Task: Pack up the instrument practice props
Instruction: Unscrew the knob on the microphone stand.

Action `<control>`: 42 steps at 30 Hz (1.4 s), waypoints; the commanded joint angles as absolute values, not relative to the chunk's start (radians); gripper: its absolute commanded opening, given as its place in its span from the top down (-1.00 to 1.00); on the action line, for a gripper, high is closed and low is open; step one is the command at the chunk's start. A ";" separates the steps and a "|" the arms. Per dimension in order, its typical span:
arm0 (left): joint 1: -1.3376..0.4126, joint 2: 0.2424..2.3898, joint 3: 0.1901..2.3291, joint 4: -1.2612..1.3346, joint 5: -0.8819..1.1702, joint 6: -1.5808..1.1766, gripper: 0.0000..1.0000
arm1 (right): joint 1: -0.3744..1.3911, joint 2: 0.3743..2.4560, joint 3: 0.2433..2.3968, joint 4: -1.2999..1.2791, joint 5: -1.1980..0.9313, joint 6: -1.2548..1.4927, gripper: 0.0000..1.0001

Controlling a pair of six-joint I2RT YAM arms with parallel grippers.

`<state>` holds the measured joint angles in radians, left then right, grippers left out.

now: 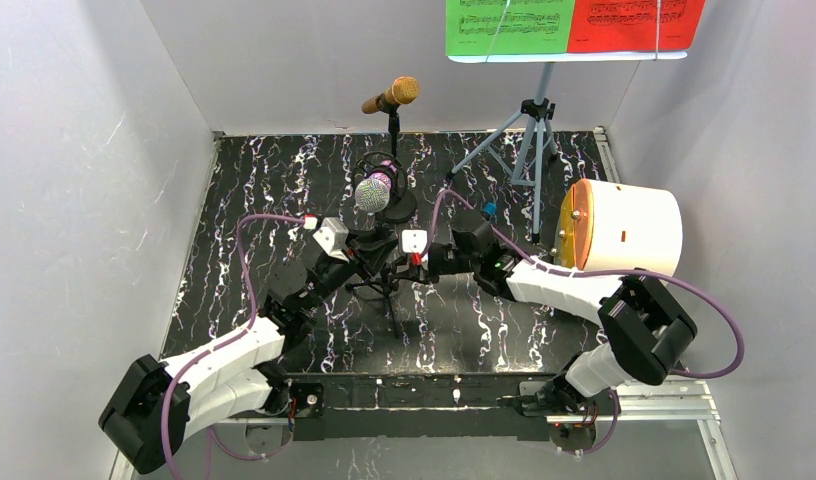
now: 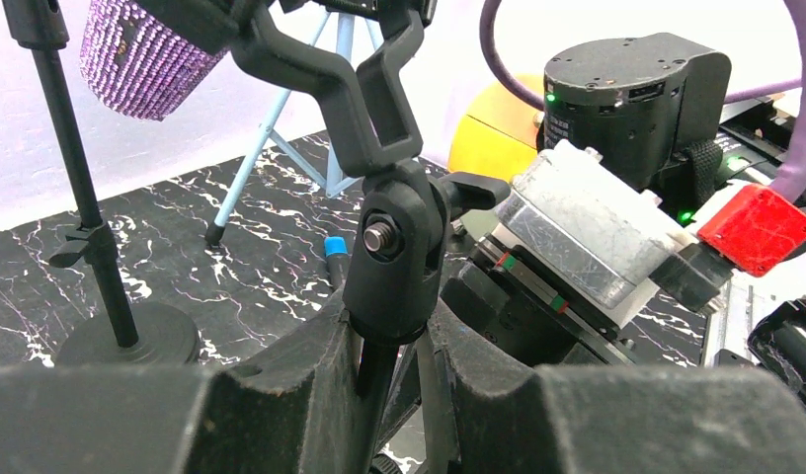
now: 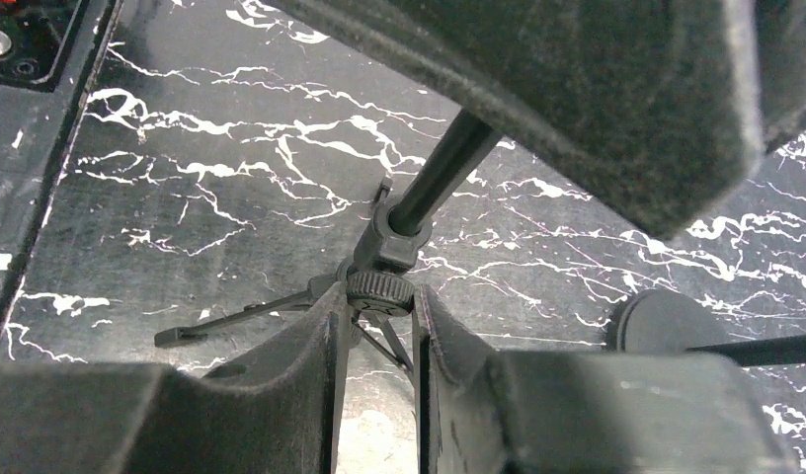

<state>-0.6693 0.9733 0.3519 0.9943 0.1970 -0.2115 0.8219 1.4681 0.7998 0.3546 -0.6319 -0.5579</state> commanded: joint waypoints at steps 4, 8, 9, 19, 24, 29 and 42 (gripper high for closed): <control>-0.656 0.970 0.310 0.925 0.138 -0.229 1.00 | 0.828 1.420 0.690 0.609 -0.550 -0.139 0.14; -0.655 0.969 0.301 0.925 0.134 -0.217 1.00 | 0.827 1.394 0.635 0.750 -0.456 0.177 -0.10; -0.656 0.970 0.300 0.925 0.132 -0.216 1.00 | 0.828 1.391 0.623 0.781 -0.437 0.249 -0.18; -0.656 0.998 0.301 0.924 0.144 -0.208 1.00 | 0.828 1.482 0.497 1.146 -0.313 0.818 -0.31; -0.656 1.003 0.301 0.923 0.150 -0.207 1.00 | 0.827 1.528 0.515 1.179 -0.295 0.892 -0.31; -0.656 1.001 0.299 0.923 0.154 -0.207 1.00 | 0.828 1.588 0.534 1.238 -0.312 0.954 -0.24; -0.657 0.999 0.298 0.923 0.159 -0.203 1.00 | 0.803 1.628 0.570 1.304 -0.425 1.021 0.02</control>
<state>-0.6685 0.9783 0.3344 1.0325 0.1837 -0.2123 0.8169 1.6295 0.5243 1.2087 -0.3775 0.9886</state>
